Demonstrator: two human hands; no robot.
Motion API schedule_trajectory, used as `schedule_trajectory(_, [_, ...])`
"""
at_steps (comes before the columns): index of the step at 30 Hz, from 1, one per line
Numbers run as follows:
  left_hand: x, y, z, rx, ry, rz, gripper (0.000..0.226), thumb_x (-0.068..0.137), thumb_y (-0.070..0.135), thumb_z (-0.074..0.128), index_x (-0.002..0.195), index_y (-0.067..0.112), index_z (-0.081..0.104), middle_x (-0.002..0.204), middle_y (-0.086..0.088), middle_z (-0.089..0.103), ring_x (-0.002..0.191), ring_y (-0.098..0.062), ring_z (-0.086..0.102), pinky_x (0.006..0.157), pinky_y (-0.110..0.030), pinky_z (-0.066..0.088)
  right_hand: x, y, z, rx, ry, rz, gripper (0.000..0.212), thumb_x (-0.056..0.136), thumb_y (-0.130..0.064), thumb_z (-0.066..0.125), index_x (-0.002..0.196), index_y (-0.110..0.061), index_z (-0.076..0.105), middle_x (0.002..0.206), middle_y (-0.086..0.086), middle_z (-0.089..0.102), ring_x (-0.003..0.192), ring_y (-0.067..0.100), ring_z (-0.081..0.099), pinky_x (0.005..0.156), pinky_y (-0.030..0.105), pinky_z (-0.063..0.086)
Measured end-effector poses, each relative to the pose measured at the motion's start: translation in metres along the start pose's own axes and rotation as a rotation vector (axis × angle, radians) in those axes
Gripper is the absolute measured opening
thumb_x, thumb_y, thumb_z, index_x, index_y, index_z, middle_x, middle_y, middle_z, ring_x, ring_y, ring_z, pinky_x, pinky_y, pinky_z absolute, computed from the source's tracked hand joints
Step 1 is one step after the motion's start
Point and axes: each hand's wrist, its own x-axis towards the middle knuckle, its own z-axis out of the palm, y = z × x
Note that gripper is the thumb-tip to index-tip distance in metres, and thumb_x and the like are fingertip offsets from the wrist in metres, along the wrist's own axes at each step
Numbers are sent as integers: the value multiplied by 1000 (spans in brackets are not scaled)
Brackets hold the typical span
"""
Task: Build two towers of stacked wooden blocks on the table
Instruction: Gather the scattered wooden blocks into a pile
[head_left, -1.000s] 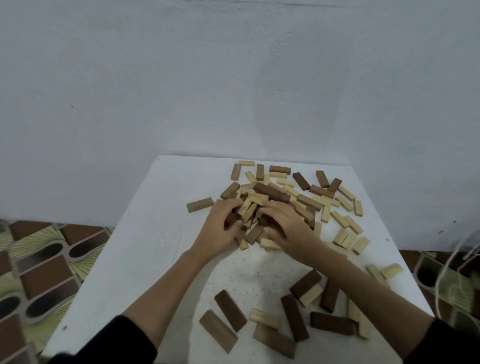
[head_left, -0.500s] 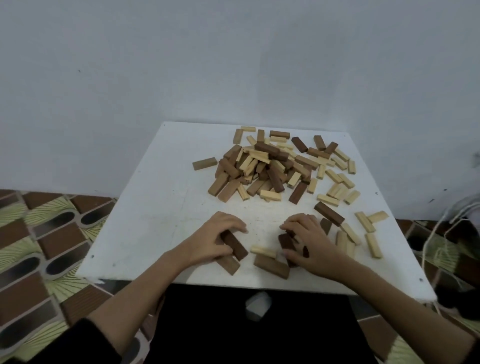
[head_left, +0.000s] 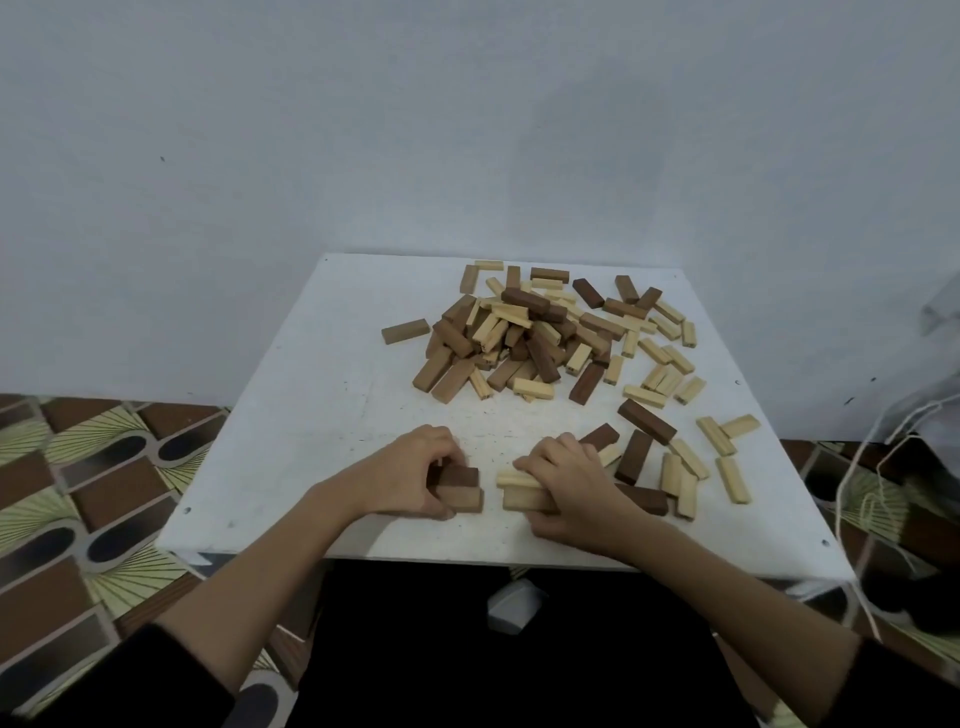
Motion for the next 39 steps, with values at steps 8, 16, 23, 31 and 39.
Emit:
schedule_trajectory(8, [24, 34, 9, -76, 79, -1, 43, 68, 32, 70, 106, 18, 56, 99, 10, 48, 90, 0, 39, 75, -13, 37, -5, 56, -42, 257, 81, 221, 38, 78, -15, 67, 115, -10, 59, 104, 4, 47, 98, 21, 40, 87, 33, 36])
schedule_trajectory(16, [62, 68, 40, 65, 74, 54, 41, 76, 27, 67, 111, 17, 49, 104, 0, 48, 95, -15, 39, 78, -32, 42, 1, 76, -43, 200, -180, 156, 40, 78, -9, 63, 117, -13, 54, 119, 4, 51, 108, 18, 41, 94, 25, 32])
schedule_trajectory(23, [69, 70, 58, 194, 51, 305, 53, 75, 20, 61, 127, 16, 48, 114, -1, 52, 96, -18, 39, 78, -33, 38, 11, 84, -40, 139, -257, 112, 39, 85, -14, 59, 123, -15, 49, 122, 3, 48, 109, 18, 37, 95, 29, 31])
schedule_trajectory(31, [70, 67, 61, 342, 42, 343, 46, 80, 25, 58, 124, 15, 48, 120, -1, 48, 101, -17, 36, 78, -29, 31, 29, 83, -28, 13, -218, 186, 51, 93, -28, 52, 138, -10, 35, 133, 9, 39, 115, 24, 37, 98, 35, 34])
schedule_trajectory(39, [69, 53, 57, 457, 114, 280, 37, 85, 27, 47, 115, 7, 52, 104, -8, 52, 91, -23, 44, 73, -31, 37, 35, 77, -22, -122, -234, 112, 60, 97, -38, 43, 146, -10, 21, 140, 9, 30, 121, 25, 32, 99, 34, 33])
